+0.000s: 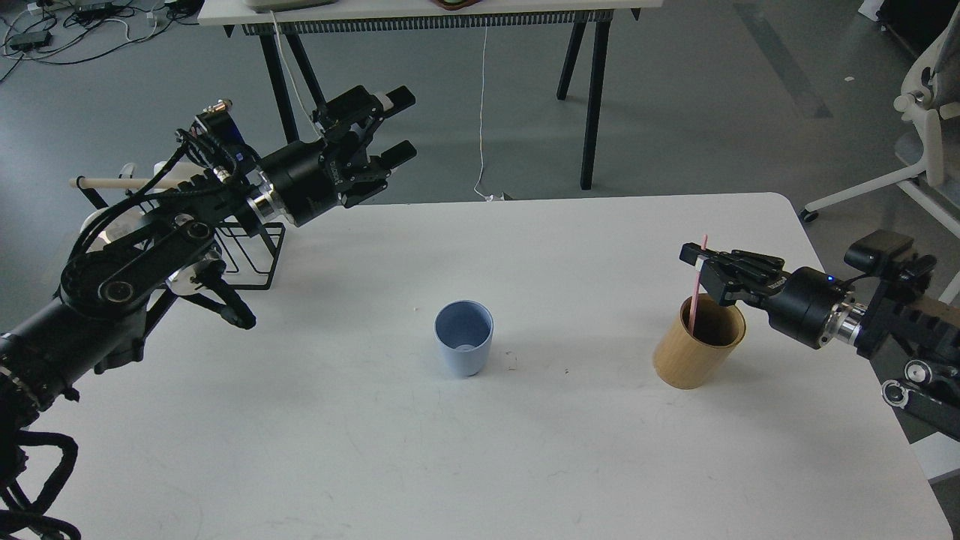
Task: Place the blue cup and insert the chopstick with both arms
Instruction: 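Pull the pink straw up out of the tan cup, then carry the straw over the blue cup and lower it inside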
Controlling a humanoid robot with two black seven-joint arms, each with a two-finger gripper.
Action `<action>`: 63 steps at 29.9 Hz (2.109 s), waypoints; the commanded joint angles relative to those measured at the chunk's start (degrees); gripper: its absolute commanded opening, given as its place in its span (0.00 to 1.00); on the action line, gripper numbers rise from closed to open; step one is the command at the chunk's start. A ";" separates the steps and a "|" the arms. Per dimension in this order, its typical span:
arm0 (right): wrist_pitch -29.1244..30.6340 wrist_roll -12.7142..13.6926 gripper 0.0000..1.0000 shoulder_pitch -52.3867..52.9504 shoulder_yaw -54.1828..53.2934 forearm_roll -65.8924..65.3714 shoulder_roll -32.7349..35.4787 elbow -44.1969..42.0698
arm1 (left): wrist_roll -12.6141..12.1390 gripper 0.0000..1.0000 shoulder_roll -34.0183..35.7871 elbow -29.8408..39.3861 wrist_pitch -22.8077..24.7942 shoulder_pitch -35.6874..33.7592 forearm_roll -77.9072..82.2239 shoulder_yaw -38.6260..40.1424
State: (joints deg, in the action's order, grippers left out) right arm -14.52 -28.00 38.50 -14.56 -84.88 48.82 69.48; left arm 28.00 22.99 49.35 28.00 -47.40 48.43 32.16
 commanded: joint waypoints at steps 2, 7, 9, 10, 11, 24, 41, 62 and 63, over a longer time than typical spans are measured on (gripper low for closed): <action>0.11 0.00 0.00 0.88 -1.34 0.77 4.87 4.25 | 0.00 0.94 -0.05 0.04 0.00 -0.06 0.00 0.00; 0.29 0.00 0.00 3.51 -3.28 0.86 8.04 7.77 | 0.00 0.94 -0.14 0.04 0.00 -0.06 0.00 0.00; 0.55 0.00 0.00 5.44 -3.63 0.95 8.57 8.65 | 0.00 0.94 -0.05 0.04 0.00 -0.06 0.00 0.00; 0.55 0.00 0.00 6.76 -3.55 1.47 8.75 8.74 | 0.00 0.94 0.03 0.04 0.00 -0.06 0.00 0.00; 0.64 0.00 0.00 8.07 -3.46 2.34 8.75 8.91 | 0.00 0.94 0.29 -0.05 0.00 -0.06 -0.09 0.00; 3.01 0.00 0.00 20.83 0.14 7.80 -9.25 2.51 | 0.00 0.95 7.50 -1.01 0.00 3.63 -0.44 0.53; 2.66 0.00 0.00 21.89 5.94 4.02 -32.90 -13.93 | 0.00 0.96 7.42 -3.03 0.00 4.86 -0.71 0.62; 0.73 0.00 0.03 21.36 9.90 3.93 -41.00 -22.19 | 0.00 0.96 7.15 -3.21 0.00 5.13 -0.71 0.62; 0.73 0.00 0.09 21.27 9.99 4.02 -41.17 -22.28 | 0.00 0.96 7.15 -3.21 0.00 5.13 -0.71 0.62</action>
State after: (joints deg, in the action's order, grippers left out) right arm -13.14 -28.00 59.88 -5.02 -80.95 8.11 47.73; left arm 28.01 30.15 46.14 28.00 -42.28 47.73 32.79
